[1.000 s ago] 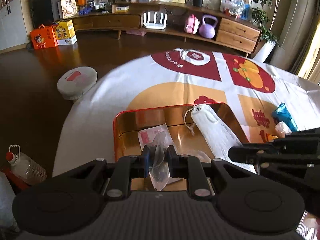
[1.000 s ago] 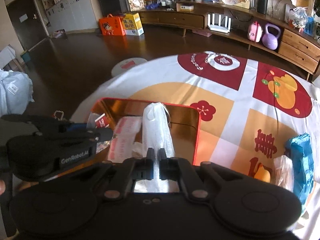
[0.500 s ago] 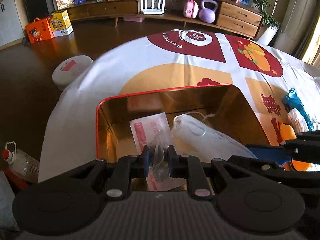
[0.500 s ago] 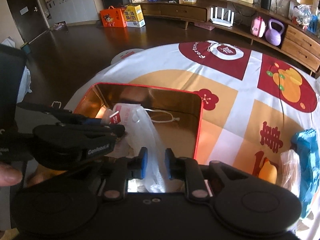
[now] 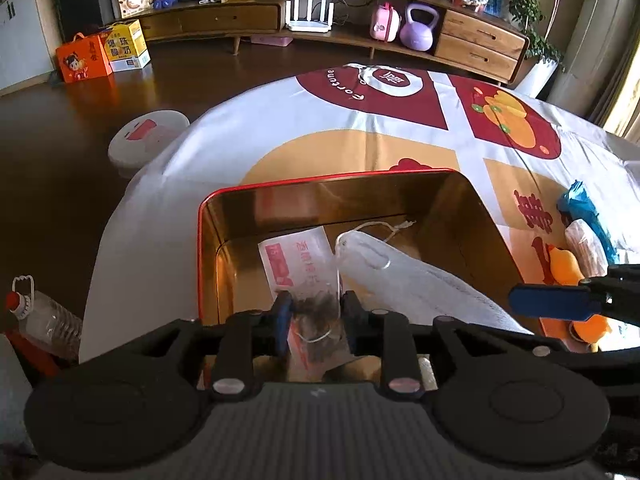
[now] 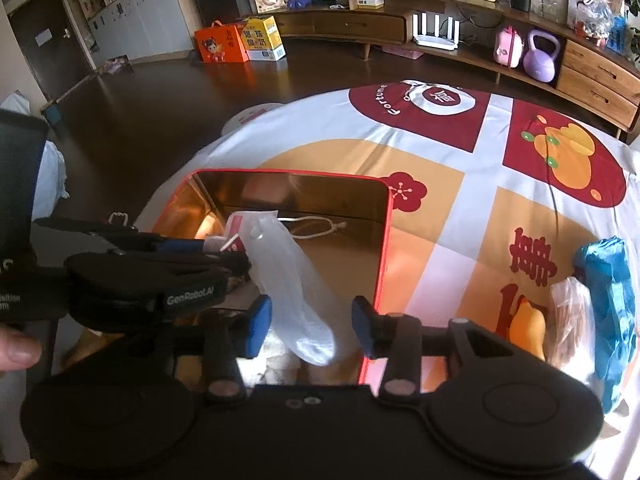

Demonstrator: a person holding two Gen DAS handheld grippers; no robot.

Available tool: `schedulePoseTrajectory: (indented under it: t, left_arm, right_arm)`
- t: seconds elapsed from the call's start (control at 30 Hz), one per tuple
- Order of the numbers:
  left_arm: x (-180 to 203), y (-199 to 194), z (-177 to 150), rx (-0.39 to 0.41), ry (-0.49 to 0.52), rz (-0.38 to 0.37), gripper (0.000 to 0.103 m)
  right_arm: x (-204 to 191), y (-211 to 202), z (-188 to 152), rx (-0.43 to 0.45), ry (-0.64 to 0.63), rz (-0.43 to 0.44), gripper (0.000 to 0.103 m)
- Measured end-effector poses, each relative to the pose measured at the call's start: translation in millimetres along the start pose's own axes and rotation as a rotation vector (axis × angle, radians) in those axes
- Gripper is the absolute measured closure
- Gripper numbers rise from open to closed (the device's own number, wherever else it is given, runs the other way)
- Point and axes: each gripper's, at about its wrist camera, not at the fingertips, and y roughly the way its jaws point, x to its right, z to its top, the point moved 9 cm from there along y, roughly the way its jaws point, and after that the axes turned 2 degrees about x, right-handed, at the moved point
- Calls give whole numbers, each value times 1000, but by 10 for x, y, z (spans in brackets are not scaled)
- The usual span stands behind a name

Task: Organize soft objects
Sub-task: 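Carry both bags over the red box and open both tools to drop them, then withdraw both tools from the red box toward the remaining items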

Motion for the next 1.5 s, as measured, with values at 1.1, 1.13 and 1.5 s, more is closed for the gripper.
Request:
schedulePoseTrajectory:
  t: [1.1,1.13,1.5]
  left_arm:
    - [529,-1192,-83,197,6,-71,20]
    - [571,-1220,-98,201,8,-76,20]
    - [1035,-1396,-331,258,-7,-136,13]
  right_arm:
    - [78,-1347,-299,202,6,86,6]
    - [107,-1398,-326,209,9,84,3]
    - [642,-1736,-772,238,22,-3,0]
